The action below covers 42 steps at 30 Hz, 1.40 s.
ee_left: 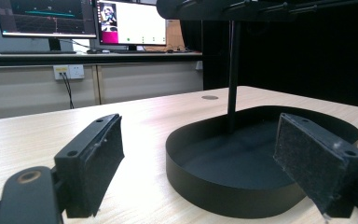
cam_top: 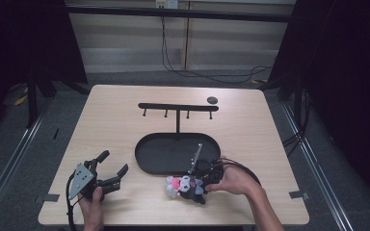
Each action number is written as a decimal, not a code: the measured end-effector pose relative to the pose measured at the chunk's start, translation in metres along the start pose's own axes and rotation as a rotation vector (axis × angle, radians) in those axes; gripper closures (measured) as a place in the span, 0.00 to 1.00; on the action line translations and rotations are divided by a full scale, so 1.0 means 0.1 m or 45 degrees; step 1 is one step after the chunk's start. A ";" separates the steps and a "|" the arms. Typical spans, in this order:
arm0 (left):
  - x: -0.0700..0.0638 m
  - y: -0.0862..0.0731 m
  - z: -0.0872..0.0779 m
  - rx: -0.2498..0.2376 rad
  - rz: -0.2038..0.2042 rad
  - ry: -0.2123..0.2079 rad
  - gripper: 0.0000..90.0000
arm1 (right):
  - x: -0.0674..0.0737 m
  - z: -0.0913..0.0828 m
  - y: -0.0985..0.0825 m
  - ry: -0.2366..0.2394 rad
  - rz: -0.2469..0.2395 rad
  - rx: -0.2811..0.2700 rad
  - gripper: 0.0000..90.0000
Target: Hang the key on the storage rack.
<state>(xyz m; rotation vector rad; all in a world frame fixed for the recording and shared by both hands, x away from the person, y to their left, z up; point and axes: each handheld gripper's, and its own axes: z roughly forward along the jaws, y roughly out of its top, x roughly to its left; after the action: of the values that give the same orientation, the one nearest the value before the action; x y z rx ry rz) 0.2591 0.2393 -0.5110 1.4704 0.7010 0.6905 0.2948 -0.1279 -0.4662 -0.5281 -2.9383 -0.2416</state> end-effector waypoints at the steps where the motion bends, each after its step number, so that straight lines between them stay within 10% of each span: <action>1: 0.00 0.00 0.00 0.000 0.000 0.000 0.17 | 0.00 0.00 0.02 -0.002 -0.011 0.016 0.91; 17: 0.00 0.00 0.00 -0.003 0.000 -0.004 0.17 | 0.02 0.04 0.25 -0.039 -0.028 0.221 0.97; 42: 0.00 0.00 0.00 -0.004 -0.001 -0.006 0.17 | 0.08 -0.59 0.45 -0.082 -0.053 0.160 0.98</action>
<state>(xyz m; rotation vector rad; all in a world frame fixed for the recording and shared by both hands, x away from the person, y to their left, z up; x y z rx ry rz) 0.2589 0.2394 -0.5110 1.4684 0.6965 0.6871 0.3103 -0.0941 -0.4016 -0.4662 -3.0034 -0.0451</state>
